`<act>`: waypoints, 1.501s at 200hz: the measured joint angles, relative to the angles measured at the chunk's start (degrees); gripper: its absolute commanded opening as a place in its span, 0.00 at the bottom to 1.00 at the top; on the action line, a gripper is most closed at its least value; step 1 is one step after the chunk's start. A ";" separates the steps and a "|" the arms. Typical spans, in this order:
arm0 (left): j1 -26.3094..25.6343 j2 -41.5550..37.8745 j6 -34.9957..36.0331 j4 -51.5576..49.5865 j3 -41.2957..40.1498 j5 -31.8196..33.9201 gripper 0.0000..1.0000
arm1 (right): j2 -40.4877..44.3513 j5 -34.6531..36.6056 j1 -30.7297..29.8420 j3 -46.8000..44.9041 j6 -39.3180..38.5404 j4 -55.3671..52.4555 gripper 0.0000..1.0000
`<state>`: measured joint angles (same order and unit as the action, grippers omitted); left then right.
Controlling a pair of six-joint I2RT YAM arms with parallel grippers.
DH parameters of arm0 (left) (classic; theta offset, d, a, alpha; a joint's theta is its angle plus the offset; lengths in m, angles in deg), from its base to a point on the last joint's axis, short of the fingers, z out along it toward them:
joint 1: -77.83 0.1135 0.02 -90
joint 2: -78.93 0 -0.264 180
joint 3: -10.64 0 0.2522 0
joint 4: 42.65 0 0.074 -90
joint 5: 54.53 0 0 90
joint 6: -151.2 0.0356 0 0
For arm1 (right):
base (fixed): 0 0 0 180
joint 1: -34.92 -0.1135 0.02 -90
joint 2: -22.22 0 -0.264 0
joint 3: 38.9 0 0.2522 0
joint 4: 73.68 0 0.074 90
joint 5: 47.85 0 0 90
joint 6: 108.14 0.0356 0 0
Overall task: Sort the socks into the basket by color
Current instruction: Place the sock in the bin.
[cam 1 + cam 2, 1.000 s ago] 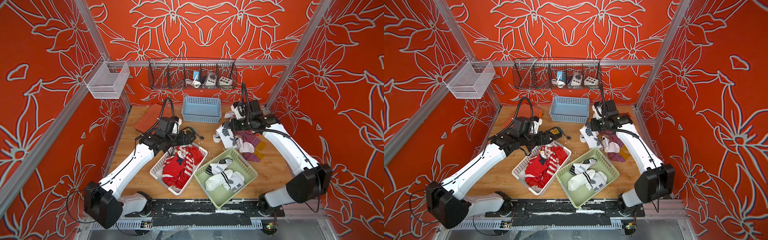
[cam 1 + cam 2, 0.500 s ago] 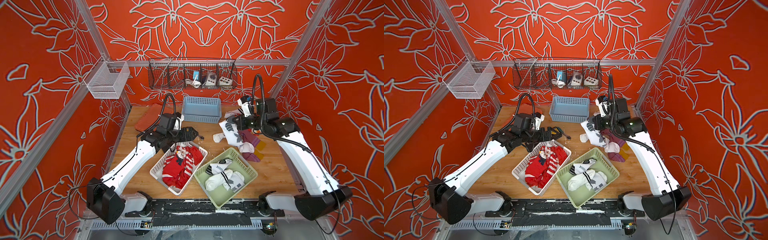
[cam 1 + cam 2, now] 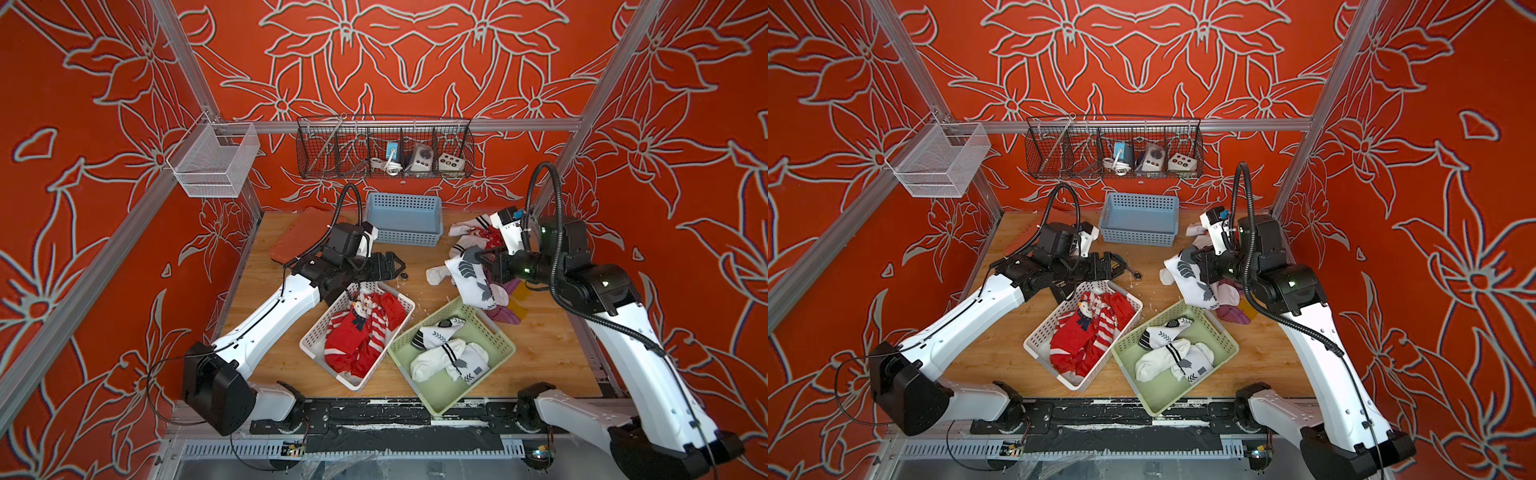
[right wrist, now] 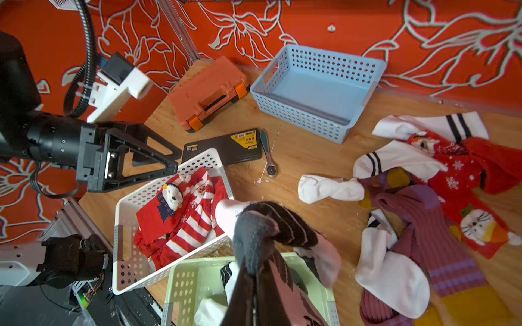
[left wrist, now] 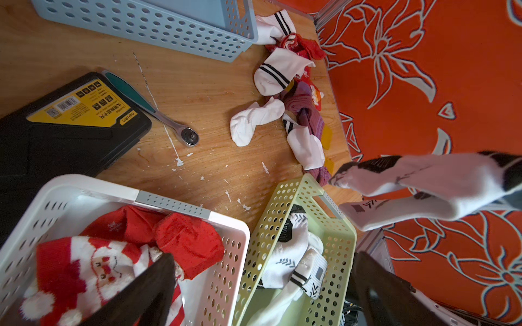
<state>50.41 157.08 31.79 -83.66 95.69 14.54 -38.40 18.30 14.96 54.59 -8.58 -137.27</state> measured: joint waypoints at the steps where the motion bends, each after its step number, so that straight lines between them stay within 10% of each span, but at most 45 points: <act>1: -0.07 0.07 0.02 0.04 0.02 0.00 0.96 | 0.09 0.00 0.02 -0.15 0.07 -0.07 0.00; 138: -1.81 1.11 0.04 0.37 0.39 0.04 0.96 | 8.24 -1.84 -6.45 -20.72 5.86 -3.87 0.00; 240: -2.54 0.74 -0.02 1.05 -0.63 0.37 0.96 | -4.72 -5.88 -16.44 -24.22 3.54 -3.93 0.00; 261: -2.60 0.13 -0.02 1.07 -1.33 0.57 0.96 | -5.64 -5.97 -16.46 -24.02 3.08 -4.13 0.31; 300: -2.60 -0.87 -0.07 1.03 -1.99 0.92 0.96 | -5.66 -4.92 -16.46 -19.80 1.99 -5.62 0.56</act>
<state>47.81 156.21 31.73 -82.63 93.70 15.46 -44.06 13.38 -1.50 34.78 -6.59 -142.88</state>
